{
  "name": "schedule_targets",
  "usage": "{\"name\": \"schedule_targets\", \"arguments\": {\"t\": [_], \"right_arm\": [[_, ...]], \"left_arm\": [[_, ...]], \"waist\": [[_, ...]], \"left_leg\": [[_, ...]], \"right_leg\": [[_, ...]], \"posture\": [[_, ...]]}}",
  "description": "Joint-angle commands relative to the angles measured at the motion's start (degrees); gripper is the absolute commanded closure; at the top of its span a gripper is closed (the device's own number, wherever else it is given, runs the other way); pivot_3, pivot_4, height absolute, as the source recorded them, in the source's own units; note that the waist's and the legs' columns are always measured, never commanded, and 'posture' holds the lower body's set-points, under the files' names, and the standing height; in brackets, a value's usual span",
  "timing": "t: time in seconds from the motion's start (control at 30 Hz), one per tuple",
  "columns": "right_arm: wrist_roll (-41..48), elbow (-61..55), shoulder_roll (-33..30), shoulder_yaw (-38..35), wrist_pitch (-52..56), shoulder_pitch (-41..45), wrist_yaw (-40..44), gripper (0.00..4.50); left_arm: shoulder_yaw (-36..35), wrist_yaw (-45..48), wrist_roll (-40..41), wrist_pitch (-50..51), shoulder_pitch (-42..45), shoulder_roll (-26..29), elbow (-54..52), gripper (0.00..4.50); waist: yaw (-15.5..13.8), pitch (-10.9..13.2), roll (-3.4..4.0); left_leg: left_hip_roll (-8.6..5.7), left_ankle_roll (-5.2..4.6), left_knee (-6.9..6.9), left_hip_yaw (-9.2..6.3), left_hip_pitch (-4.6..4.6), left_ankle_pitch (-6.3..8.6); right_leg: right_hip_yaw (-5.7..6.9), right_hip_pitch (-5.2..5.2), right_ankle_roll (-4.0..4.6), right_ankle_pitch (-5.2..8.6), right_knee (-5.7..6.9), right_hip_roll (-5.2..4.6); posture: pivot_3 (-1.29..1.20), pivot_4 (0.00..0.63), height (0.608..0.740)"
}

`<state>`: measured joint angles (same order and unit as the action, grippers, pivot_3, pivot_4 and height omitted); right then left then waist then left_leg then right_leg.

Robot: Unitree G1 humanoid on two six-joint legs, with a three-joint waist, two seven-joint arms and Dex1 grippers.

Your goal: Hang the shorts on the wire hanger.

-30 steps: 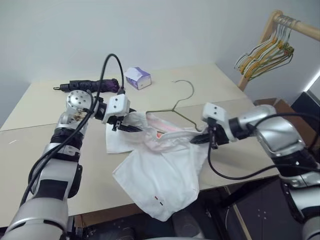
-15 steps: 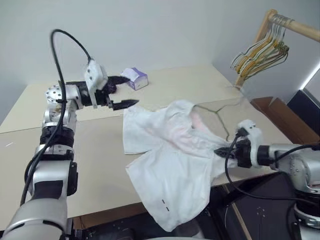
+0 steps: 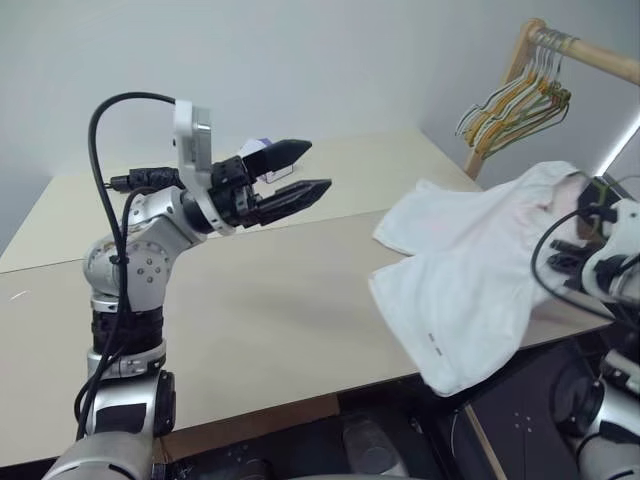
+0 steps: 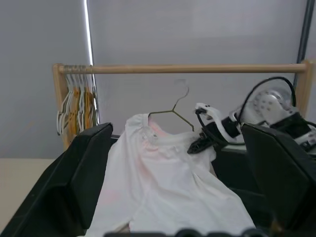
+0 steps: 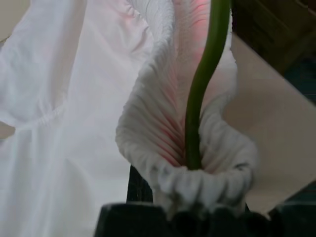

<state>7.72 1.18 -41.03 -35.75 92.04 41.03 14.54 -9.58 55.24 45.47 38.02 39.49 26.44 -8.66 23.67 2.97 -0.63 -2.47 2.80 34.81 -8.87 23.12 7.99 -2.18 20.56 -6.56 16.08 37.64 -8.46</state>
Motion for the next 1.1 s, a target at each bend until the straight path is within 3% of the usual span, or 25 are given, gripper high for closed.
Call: {"name": "schedule_targets", "arguments": {"t": [0.03,0.23,0.47,0.6,0.77,1.1], "right_arm": [[-2.0,4.2,-2.8,-1.0,-2.0,5.8,-3.4,4.5],[-3.8,18.4,-5.8,-6.1,-5.4,16.8,-8.7,4.5],[-3.7,30.1,-9.8,-10.4,-13.8,20.4,-14.3,4.5],[-3.4,34.0,-9.2,-13.6,-14.0,20.6,-17.8,4.5],[-2.4,29.1,-4.9,-13.8,-12.1,17.5,-18.7,4.5],[-1.3,16.8,0.7,-13.3,-13.8,13.6,-19.0,1.3]], "left_arm": [[-1.1,-0.2,2.0,0.0,1.0,0.9,-1.8,0.02],[-0.3,0.1,1.8,-1.0,0.4,1.7,-1.9,0.02],[-0.3,0.3,1.7,-1.5,-0.1,2.7,-2.1,0.02],[0.3,0.7,1.1,-2.0,-0.4,3.1,-2.2,0.02],[0.5,1.1,1.0,-2.1,-0.8,3.6,-2.6,0.02],[0.7,1.4,0.8,-1.5,-0.7,4.5,-3.0,0.0]], "waist": [[0.2,0.0,0.0],[0.9,0.0,0.0],[0.9,0.0,-0.01],[0.8,0.0,-0.01],[0.8,0.0,-0.03],[0.6,0.0,-0.01]], "left_leg": [[0.0,-0.01,0.0,0.0,-0.02,0.01],[-0.02,-0.09,0.02,0.05,-0.08,0.07],[-0.03,-0.15,0.04,0.09,-0.05,0.1],[-0.02,-0.15,0.01,0.13,-0.08,0.11],[-0.02,-0.16,0.05,0.14,-0.04,0.11],[-0.02,-0.16,0.03,0.13,-0.07,0.11]], "right_leg": [[0.01,-0.08,0.0,0.0,-0.06,0.0],[0.03,-0.39,0.01,-0.06,-0.52,-0.02],[0.05,-0.42,0.01,-0.07,-0.58,-0.04],[0.05,-0.42,0.02,-0.07,-0.58,-0.04],[0.05,-0.44,0.01,-0.1,-0.64,-0.04],[0.04,-0.44,-0.01,-0.11,-0.62,-0.04]], "posture": [[-0.39,0.0,0.74],[-0.38,0.0,0.74],[-0.37,0.0,0.74],[-0.37,0.0,0.74],[-0.36,0.0,0.74],[-0.35,0.0,0.74]]}}
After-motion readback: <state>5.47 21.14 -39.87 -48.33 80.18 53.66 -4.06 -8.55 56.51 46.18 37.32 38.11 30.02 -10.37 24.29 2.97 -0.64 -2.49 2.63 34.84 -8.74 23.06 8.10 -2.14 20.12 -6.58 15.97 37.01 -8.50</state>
